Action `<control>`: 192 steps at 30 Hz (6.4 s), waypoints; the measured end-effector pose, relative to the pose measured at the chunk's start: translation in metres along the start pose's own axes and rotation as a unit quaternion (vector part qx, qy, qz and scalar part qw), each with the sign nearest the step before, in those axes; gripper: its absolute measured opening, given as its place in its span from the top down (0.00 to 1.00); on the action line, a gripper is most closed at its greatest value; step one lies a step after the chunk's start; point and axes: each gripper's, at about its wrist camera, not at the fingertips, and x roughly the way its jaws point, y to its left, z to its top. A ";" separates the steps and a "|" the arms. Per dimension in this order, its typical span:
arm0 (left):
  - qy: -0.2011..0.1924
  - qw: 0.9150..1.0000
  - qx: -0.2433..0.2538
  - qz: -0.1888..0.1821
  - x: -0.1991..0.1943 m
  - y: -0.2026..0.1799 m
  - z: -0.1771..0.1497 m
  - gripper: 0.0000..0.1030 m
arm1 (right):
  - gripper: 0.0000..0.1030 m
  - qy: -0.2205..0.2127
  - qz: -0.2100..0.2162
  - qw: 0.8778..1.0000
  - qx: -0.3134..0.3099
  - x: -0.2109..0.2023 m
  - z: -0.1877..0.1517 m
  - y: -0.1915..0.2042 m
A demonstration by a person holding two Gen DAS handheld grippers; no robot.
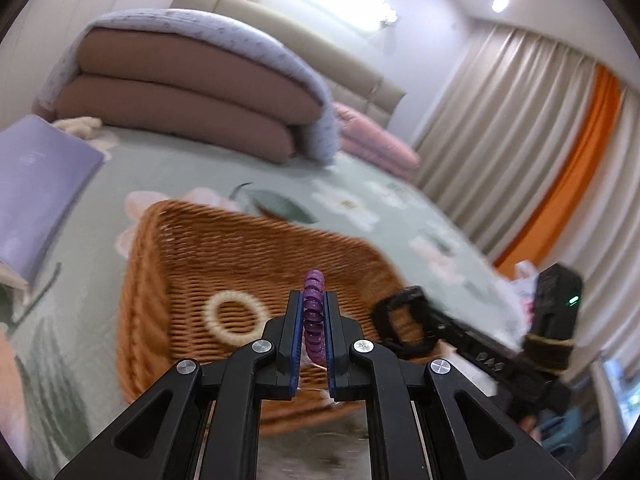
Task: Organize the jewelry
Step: 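Drop the purple hair tie and black watch into the basket with both grippers, then grasp the silver keys with the left gripper while the right grasps the blue clip, then carry the keys and blue clip into the wicker basket and open both grippers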
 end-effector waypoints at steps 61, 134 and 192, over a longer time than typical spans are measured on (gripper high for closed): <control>0.164 0.982 0.082 -0.046 -0.071 -0.043 -0.162 0.68 | 0.78 0.085 -0.022 0.982 -0.169 -0.076 -0.148 0.068; 0.058 0.997 0.055 0.014 -0.097 -0.036 -0.140 0.77 | 0.82 0.123 0.048 0.960 -0.245 -0.090 -0.177 0.093; -0.066 0.993 0.071 0.066 -0.034 -0.039 -0.027 0.52 | 0.62 -0.074 0.058 0.994 -0.062 -0.068 -0.026 0.047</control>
